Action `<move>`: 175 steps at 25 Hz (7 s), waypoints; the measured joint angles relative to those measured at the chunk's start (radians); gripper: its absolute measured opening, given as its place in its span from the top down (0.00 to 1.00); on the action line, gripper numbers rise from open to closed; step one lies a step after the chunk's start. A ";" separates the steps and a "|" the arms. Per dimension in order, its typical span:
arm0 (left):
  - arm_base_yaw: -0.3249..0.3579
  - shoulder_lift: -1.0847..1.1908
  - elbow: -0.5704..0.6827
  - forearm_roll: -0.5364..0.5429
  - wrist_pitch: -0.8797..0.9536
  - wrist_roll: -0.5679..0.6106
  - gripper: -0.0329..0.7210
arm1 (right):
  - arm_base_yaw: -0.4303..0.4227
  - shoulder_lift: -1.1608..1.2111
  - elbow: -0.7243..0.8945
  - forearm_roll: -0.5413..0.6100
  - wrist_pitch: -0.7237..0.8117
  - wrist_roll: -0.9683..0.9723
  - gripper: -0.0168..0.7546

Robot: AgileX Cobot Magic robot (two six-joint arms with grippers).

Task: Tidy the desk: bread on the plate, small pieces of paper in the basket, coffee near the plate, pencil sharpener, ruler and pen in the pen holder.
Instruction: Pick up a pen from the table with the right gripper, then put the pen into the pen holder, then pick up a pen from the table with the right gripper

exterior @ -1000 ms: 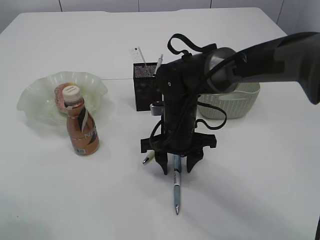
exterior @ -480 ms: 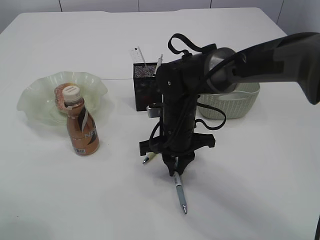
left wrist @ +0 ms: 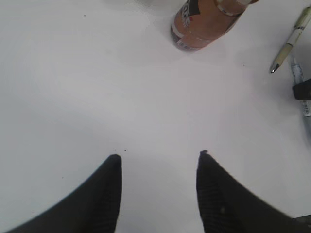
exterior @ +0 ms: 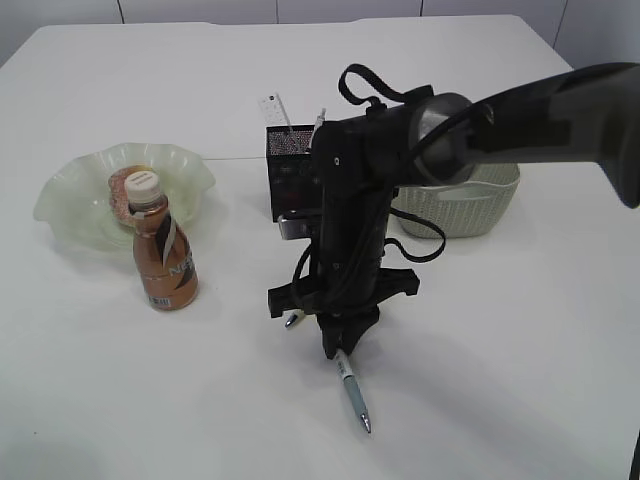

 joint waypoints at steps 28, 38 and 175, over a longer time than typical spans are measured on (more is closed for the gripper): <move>0.000 0.000 0.000 0.011 0.037 0.000 0.47 | -0.333 -0.227 0.002 0.939 -0.037 -1.010 0.86; 0.000 0.000 0.000 0.011 0.073 0.000 0.47 | -0.380 -0.203 0.002 1.370 -0.153 -1.477 0.86; 0.000 0.000 0.000 0.007 -0.049 0.000 0.47 | -0.107 0.147 -0.452 -0.086 0.140 0.762 0.51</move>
